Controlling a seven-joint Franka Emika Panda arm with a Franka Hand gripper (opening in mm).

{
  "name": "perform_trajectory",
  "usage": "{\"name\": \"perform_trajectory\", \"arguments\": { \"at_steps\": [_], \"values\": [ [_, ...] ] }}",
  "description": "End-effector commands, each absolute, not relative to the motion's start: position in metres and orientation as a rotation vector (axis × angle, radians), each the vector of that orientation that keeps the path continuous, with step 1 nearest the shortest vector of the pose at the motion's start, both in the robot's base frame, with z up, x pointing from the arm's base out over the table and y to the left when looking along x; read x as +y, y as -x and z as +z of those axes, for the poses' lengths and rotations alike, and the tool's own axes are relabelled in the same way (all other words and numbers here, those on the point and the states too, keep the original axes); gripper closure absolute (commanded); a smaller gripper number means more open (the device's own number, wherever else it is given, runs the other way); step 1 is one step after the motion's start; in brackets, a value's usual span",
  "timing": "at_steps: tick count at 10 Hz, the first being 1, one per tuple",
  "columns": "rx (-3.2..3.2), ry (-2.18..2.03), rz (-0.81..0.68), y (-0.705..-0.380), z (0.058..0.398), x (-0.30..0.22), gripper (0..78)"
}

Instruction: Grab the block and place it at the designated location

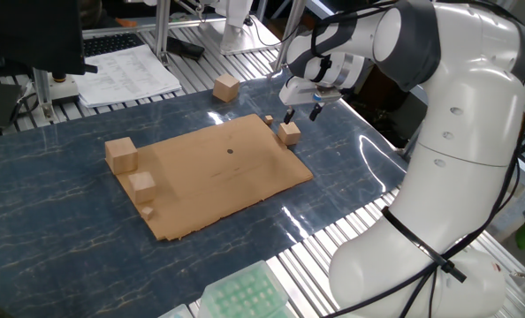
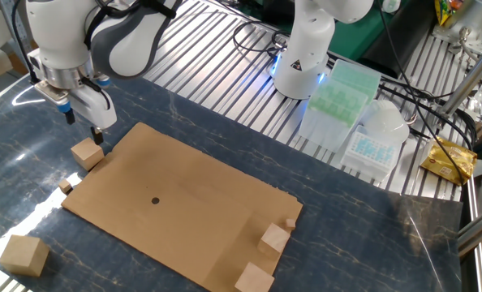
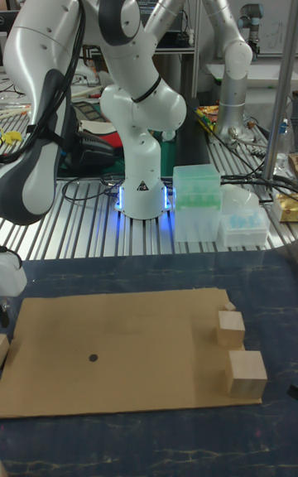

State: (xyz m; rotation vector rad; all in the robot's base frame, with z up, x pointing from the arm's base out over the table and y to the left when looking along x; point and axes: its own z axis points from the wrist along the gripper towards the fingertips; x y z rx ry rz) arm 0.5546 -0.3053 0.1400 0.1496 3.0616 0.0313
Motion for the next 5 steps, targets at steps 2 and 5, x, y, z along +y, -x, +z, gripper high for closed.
{"name": "perform_trajectory", "arguments": {
  "at_steps": [2,5],
  "values": [
    [3.048,-0.186,0.045,-0.5531,0.1247,-0.3107,0.1],
    [3.046,-0.188,0.049,-0.5527,0.122,-0.3112,0.1]
  ]
}}
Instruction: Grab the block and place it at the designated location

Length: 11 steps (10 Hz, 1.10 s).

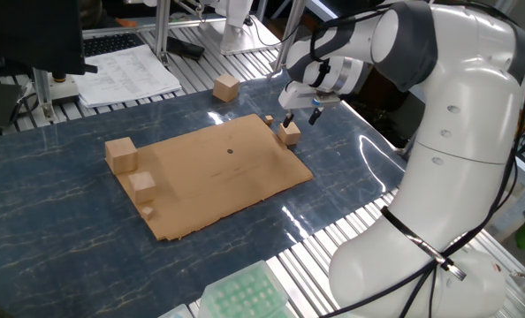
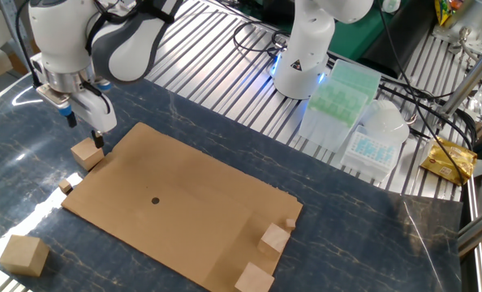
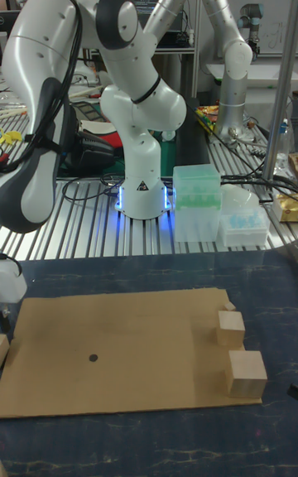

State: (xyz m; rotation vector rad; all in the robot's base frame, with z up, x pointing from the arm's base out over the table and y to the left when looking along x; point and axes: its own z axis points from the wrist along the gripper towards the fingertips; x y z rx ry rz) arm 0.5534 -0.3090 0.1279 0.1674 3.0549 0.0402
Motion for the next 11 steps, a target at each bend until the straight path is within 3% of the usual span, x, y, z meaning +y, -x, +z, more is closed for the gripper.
{"name": "perform_trajectory", "arguments": {
  "at_steps": [1,11],
  "values": [
    [3.042,-0.186,0.06,-0.552,0.118,-0.312,0.1],
    [3.019,-0.214,0.083,-0.558,0.098,-0.312,0.1]
  ]
}}
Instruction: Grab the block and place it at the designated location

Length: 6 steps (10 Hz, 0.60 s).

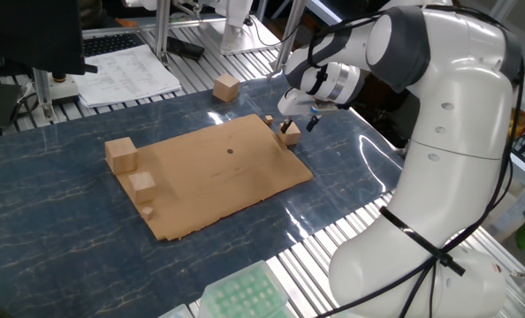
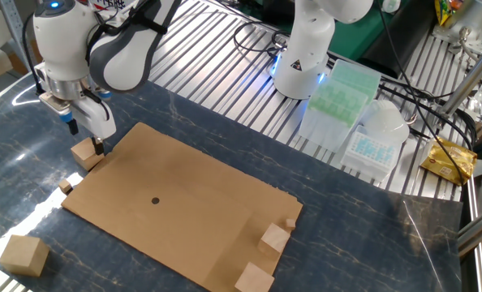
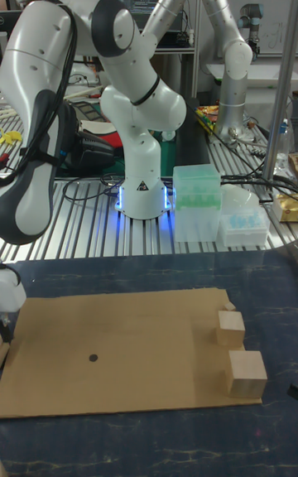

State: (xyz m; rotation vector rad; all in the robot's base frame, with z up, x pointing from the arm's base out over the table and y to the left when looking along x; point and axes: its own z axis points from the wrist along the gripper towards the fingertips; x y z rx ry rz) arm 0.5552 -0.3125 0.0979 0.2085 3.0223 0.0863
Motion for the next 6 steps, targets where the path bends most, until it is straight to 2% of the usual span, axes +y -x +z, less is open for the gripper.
{"name": "perform_trajectory", "arguments": {
  "at_steps": [1,6],
  "values": [
    [3.018,-0.216,0.083,-0.5609,0.0964,-0.3102,0.1],
    [3.014,-0.216,0.074,-0.5602,0.0886,-0.3118,0.1]
  ]
}}
